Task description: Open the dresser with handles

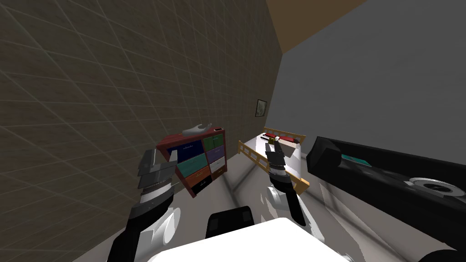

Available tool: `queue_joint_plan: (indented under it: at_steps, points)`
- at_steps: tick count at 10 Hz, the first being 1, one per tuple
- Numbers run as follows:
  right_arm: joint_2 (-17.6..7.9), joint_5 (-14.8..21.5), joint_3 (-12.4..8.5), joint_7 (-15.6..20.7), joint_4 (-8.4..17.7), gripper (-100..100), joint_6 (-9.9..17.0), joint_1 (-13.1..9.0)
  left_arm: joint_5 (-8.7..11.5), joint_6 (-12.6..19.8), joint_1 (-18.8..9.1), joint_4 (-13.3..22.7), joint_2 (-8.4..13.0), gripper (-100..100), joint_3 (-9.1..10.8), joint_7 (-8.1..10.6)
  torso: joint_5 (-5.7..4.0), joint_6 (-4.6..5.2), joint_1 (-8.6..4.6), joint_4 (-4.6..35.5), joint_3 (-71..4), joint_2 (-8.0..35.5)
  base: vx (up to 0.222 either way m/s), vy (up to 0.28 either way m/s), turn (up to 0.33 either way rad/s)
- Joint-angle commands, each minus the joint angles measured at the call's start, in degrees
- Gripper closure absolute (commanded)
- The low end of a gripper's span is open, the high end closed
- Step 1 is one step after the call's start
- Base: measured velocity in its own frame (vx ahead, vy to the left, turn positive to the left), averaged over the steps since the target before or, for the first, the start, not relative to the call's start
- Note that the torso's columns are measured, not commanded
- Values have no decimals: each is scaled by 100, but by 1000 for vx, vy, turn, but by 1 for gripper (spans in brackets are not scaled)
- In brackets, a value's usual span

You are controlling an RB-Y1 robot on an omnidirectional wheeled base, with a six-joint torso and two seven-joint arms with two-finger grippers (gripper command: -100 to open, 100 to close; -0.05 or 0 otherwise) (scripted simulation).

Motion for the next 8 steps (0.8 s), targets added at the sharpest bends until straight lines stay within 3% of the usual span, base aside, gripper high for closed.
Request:
queue_joint_plan:
  at_steps: [1, 8]
  points:
    - [0, 0, 0, 0, 0, 0, 0, 0, 0, 0, 0, 0, 0, 0, 0, 0, 0, 0, 0, 235, -467, 232, 0, 0, 0]
    - [0, 0, 0, 0, -2, 0, -1, 0, 0, 0, 0, -2, 0, 0, 0, 0, 0, 0, 0, 3114, -6227, 3116, 0, 0, 0]
